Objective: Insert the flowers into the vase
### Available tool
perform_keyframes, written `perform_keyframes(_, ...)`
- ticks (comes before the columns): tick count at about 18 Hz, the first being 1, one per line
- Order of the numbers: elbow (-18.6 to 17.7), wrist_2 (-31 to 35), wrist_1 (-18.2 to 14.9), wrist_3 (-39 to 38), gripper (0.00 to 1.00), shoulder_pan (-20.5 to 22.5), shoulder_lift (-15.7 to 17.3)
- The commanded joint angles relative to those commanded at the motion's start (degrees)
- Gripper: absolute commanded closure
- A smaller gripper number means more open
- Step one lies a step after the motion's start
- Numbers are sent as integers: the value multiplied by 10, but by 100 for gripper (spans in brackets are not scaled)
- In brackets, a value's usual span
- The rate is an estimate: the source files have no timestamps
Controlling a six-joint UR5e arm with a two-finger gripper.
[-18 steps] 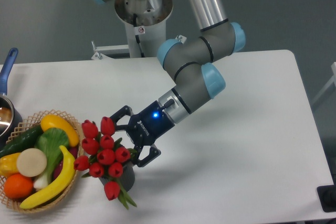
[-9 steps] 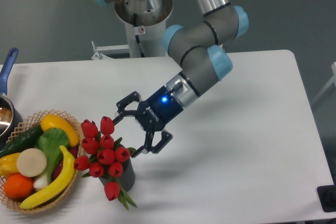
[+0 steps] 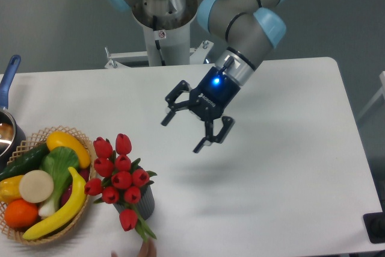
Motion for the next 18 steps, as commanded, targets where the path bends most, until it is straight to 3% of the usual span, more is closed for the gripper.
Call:
perform_keyframes(4, 18, 82, -2, -2, 0, 14, 0)
perform_keyframes(11, 13, 324, -4, 3, 0, 17, -20)
perform_keyframes(18, 27, 388, -22, 3, 0, 15, -25)
